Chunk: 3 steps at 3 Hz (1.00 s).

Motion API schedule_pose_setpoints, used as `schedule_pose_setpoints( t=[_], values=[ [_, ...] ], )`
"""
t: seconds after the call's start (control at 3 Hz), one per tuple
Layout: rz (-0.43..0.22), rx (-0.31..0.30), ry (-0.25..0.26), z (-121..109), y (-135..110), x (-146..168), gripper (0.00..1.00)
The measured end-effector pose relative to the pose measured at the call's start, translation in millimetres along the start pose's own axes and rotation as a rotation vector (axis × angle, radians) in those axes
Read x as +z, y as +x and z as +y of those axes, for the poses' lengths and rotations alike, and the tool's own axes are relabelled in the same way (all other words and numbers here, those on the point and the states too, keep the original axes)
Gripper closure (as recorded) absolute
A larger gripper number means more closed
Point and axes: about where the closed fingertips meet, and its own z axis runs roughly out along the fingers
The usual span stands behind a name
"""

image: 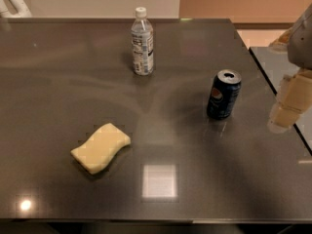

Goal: Knock blue plastic bottle over

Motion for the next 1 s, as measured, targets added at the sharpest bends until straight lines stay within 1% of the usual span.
schedule_pose_setpoints(
  t=[0.33,0.67,1.0],
  values=[
    [-0.002,0.0,0.004,-0.6,-0.7,-0.6,0.0],
    [-0.03,0.016,0.019,-17.7,-11.7,0.3,0.0],
    [-0.071,0.032,0.025,-41.8,-30.0,4.4,0.0]
  ],
)
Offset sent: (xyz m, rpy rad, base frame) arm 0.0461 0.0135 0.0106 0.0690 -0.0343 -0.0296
